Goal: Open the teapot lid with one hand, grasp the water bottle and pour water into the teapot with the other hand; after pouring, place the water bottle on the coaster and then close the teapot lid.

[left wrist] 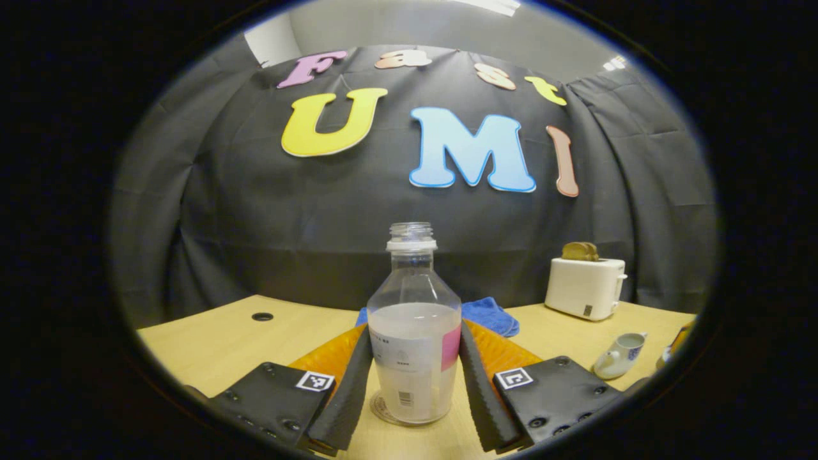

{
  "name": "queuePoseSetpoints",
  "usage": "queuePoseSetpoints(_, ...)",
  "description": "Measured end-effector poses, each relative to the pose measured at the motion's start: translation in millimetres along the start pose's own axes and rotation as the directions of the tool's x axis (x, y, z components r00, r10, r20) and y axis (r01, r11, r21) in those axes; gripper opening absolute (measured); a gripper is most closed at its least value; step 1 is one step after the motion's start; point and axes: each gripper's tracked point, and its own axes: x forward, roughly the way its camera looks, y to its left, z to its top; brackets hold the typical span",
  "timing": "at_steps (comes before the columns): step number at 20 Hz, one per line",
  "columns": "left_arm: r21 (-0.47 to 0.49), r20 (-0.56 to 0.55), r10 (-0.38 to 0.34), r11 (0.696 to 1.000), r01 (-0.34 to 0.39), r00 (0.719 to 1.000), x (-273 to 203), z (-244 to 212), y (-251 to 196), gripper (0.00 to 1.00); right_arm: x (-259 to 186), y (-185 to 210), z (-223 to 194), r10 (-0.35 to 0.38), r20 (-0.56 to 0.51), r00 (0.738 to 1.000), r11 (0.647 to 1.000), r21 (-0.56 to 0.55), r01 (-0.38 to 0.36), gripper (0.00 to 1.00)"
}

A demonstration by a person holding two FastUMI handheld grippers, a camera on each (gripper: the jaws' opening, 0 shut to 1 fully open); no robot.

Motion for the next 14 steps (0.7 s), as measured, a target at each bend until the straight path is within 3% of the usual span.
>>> queuePoseSetpoints(3, 0.048, -0.007, 0.017, 0.999, -0.016, 1.0, 14, -14, 2, 0.82, 1, -3, -2, -0.005, -0.004, 1.0, 1.0, 0.012, 0.005, 0.05)
queuePoseSetpoints(6, 0.031, 0.002, -0.004, 1.0, 0.003, 1.0, 18, -12, -3, 0.83, 1, -4, -2, -0.007, -0.005, 1.0, 1.0, 0.018, 0.007, 0.05)
queuePoseSetpoints(14, 0.035, -0.014, 0.023, 0.999, -0.022, 1.0, 17, -20, 5, 0.83, 0, -4, -2, -0.007, -0.004, 1.0, 1.0, 0.024, 0.007, 0.05)
